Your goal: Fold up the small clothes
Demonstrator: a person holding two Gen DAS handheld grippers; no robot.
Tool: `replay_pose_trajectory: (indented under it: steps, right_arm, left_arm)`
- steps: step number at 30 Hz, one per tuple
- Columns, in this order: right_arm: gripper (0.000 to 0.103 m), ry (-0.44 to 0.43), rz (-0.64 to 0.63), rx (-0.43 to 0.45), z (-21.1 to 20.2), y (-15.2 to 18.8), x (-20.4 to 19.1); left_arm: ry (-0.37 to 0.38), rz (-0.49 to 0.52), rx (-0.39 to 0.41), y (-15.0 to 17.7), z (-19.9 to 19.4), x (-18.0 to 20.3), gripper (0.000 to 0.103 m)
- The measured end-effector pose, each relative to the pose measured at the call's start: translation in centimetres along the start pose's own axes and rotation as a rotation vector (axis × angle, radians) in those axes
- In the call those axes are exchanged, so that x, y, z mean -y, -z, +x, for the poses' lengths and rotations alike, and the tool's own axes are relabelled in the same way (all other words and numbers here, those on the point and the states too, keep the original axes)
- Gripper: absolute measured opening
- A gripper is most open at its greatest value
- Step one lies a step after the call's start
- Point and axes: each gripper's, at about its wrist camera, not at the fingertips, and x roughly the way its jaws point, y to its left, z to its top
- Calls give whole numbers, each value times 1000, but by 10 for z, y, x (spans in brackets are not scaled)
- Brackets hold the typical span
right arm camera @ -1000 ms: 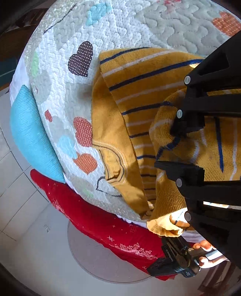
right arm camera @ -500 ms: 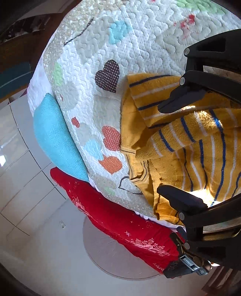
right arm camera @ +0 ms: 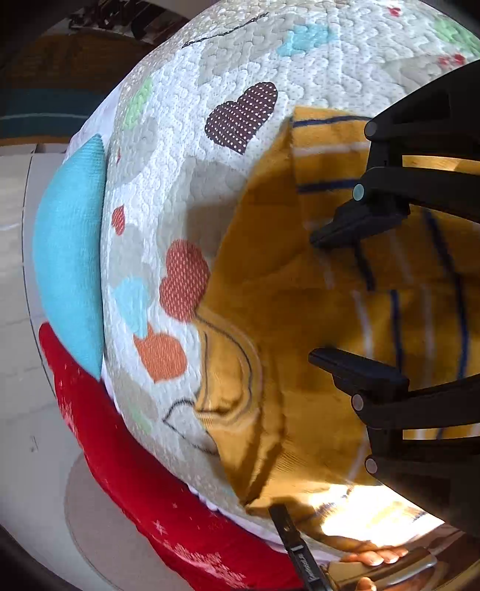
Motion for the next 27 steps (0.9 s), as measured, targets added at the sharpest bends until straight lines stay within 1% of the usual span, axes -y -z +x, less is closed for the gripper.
replay_pose_trajectory:
  steps: [1, 3, 5, 6, 8, 11, 13, 14, 16, 19, 21, 22, 23, 24, 25, 26, 27]
  right_arm:
    - [62, -4, 36, -10, 9, -8, 10]
    - [62, -49, 112, -33, 23, -21, 26]
    - [62, -68, 169, -27, 25, -31, 36]
    - [62, -60, 183, -20, 22, -34, 38]
    - [63, -26, 183, 9, 8, -38, 41]
    - [70, -32, 159, 73, -34, -31, 44]
    - [73, -40, 128, 98, -65, -15, 48]
    - [75, -43, 108, 103, -79, -4, 50]
    - [76, -40, 68, 98, -101, 25, 53]
    - [76, -40, 35, 87, -122, 73, 57]
    - [75, -36, 33, 88, -127, 103, 59]
    - [70, -37, 35, 79, -124, 115, 60]
    - [45, -57, 42, 54, -119, 126, 60]
    - [12, -93, 62, 15, -109, 134, 62]
    - [7, -126, 96, -6, -103, 140, 65]
    - [7, -131, 129, 14, -103, 144, 70]
    - [7, -101, 155, 33, -103, 146, 76]
  left_arm:
    - [-2, -7, -7, -3, 6, -7, 76]
    - [16, -39, -27, -7, 15, -19, 76]
    - [54, -72, -40, -10, 17, -26, 76]
    - [65, -85, -39, -10, 15, -28, 76]
    - [72, -102, -39, -10, 7, -32, 76]
    - [86, -110, -9, -5, -20, -34, 76]
    - [106, -100, 15, 3, -43, -35, 76]
    - [115, -97, 26, 9, -55, -36, 76]
    - [135, -93, 33, 25, -75, -38, 76]
    - [164, -98, 17, 54, -95, -40, 77]
    - [182, -99, 3, 73, -101, -39, 77]
    - [185, -100, -5, 82, -102, -37, 77]
    - [187, -101, -14, 90, -102, -35, 77]
    - [190, -99, -26, 96, -100, -31, 77]
    - [192, -98, -38, 102, -99, -28, 77]
    - [190, -99, -48, 107, -99, -26, 77]
    - [186, -97, -49, 112, -101, -25, 77]
